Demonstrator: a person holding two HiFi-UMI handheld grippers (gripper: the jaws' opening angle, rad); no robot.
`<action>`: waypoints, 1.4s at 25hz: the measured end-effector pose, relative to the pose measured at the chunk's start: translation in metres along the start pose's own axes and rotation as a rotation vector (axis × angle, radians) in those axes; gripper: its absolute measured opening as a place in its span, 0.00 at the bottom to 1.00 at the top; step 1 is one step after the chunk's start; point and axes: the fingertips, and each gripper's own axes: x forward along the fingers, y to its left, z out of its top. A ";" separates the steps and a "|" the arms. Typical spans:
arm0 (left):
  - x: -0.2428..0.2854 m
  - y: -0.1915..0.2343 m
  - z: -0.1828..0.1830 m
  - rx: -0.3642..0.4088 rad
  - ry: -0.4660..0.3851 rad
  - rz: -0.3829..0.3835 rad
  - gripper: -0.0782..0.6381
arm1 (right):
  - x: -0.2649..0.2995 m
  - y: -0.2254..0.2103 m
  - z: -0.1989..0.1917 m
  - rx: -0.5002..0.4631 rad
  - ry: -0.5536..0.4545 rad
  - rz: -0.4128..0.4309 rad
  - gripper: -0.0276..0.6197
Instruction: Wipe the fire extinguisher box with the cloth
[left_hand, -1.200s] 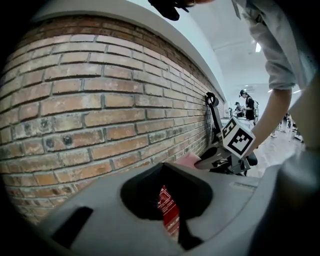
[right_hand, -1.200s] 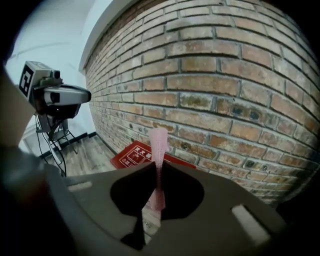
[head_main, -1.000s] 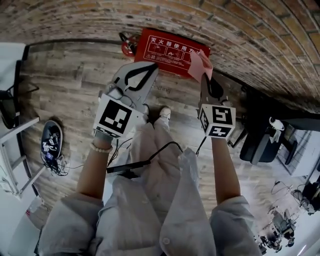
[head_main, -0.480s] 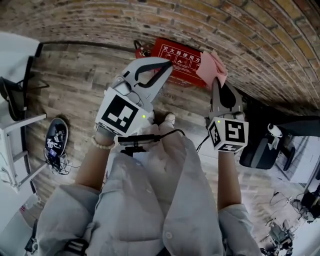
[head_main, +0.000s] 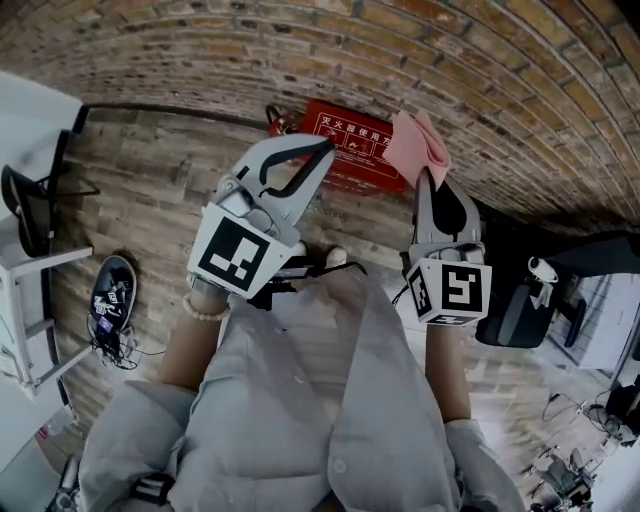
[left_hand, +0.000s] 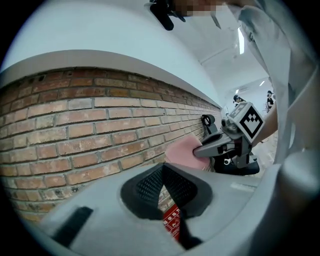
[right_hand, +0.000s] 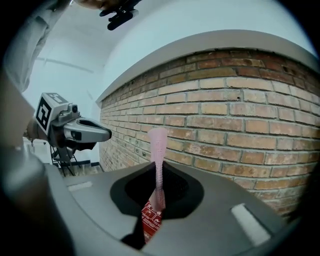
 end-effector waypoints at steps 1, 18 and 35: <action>-0.002 0.000 0.001 -0.003 -0.003 0.004 0.09 | -0.001 0.000 0.003 0.002 -0.005 -0.001 0.07; -0.005 -0.011 0.003 -0.011 -0.007 0.006 0.09 | -0.011 0.014 0.007 0.002 -0.004 0.028 0.07; -0.007 -0.017 -0.003 -0.022 0.000 -0.003 0.09 | -0.010 0.025 0.007 -0.016 -0.001 0.046 0.07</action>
